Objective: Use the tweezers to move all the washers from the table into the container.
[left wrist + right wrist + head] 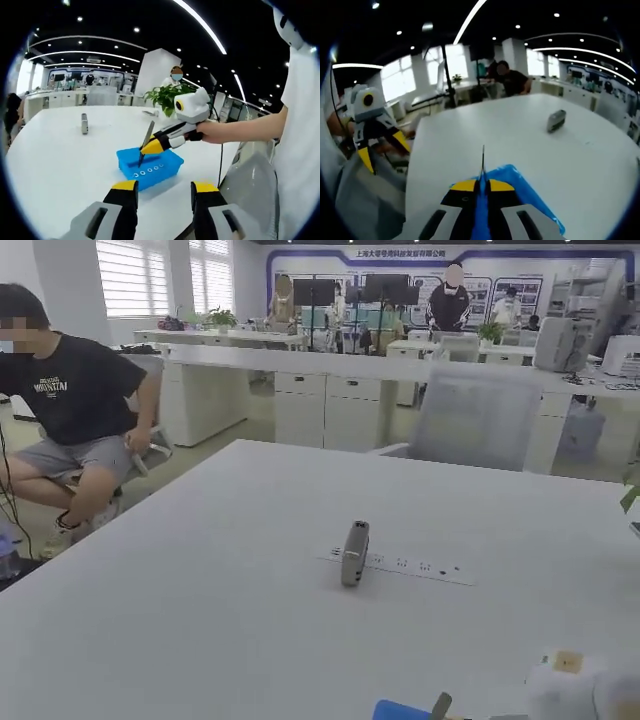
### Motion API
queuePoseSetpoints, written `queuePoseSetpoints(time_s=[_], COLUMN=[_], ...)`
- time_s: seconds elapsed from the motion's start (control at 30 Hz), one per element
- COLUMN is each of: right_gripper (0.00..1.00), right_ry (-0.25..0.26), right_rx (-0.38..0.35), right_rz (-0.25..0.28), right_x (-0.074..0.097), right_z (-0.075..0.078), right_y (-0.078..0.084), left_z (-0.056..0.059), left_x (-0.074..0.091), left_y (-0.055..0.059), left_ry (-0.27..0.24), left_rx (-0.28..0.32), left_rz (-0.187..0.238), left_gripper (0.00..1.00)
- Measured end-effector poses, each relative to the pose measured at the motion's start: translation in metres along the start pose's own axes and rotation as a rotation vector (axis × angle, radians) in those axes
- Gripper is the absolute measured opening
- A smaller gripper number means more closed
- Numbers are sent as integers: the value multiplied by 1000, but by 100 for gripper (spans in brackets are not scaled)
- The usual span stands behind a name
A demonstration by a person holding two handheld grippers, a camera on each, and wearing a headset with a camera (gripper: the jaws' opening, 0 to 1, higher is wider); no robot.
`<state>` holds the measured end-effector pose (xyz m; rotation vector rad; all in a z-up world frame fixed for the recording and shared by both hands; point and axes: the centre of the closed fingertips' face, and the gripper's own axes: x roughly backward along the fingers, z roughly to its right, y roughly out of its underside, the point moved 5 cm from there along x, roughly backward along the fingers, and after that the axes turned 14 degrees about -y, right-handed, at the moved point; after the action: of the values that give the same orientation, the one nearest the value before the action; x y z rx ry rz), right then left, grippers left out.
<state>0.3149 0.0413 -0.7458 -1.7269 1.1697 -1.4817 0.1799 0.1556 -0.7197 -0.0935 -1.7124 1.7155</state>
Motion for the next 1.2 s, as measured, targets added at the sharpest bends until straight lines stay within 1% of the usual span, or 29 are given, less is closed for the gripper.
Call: queuePoseSetpoints(time_s=[0.07, 0.1, 0.13, 0.2, 0.27, 0.3, 0.33, 0.4, 0.43, 0.5, 0.57, 0.67, 0.7, 0.73, 0.77, 0.83, 0.9, 0.93, 0.97, 1.0, 1.03, 1.1, 1.2], right_gripper=[3, 3, 3, 3, 3, 3, 3, 3, 3, 3, 3, 3, 3, 3, 3, 3, 3, 3, 3, 3, 3, 3, 3], right_ry=[-13, -19, -30, -52, -75, -85, -95, -124, -145, -161, -179, -226, -229, -240, -249, -274, -293, -300, -307, -312, -320, -329, -333], right_rx=[23, 35, 47, 74, 89, 97, 103, 105, 109, 121, 143, 180, 186, 205, 213, 240, 278, 291, 306, 311, 323, 336, 348], right_rz=[-3, -6, -15, -27, -40, -48, -56, -72, -87, -112, -154, -210, -218, -244, -256, -293, -335, -352, -367, -376, -389, -406, -420], right_x=[7, 10, 13, 19, 23, 25, 27, 29, 30, 30, 30, 29, 28, 28, 27, 25, 23, 22, 21, 20, 19, 17, 16], right_z=[-11, -14, -19, -33, -38, -48, -52, -56, -62, -68, -74, -87, -87, -90, -94, -101, -106, -108, -110, -111, -114, -117, -118], right_y=[-4, -5, -5, -7, -3, -4, -3, 4, 8, 13, 22, 34, 36, 40, 42, 47, 52, 54, 56, 58, 59, 61, 64], left_z=[2, 3, 7, 11, 14, 15, 16, 19, 21, 24, 27, 32, 35, 37, 39, 46, 52, 56, 58, 61, 63, 68, 73], left_x=[-2, -2, -3, -4, -6, -6, -7, -9, -10, -11, -12, -14, -15, -16, -17, -19, -22, -22, -23, -25, -26, -28, -32], left_y=[-3, -5, -8, -12, -16, -18, -19, -23, -25, -28, -31, -34, -34, -34, -33, -30, -27, -24, -22, -21, -17, -15, -16], left_ry=[16, 28, 61, 104, 136, 150, 159, 179, 191, 208, 225, 256, 279, 286, 293, 329, 348, 367, 375, 380, 386, 391, 401], left_rx=[-40, -38, -29, -1, 13, 17, 18, 20, 17, 4, -1, -14, -25, -36, -50, -83, -126, -153, -174, -208, -251, -304, -305], left_rz=[-18, -13, -19, -30, -33, -33, -32, -30, -31, -24, -23, -18, -26, -31, -34, -58, -73, -94, -101, -104, -127, -143, -150], left_gripper=[34, 32, 31, 29, 26, 25, 23, 23, 23, 22, 22, 20, 20, 20, 20, 19, 17, 16, 15, 12, 9, 4, 2])
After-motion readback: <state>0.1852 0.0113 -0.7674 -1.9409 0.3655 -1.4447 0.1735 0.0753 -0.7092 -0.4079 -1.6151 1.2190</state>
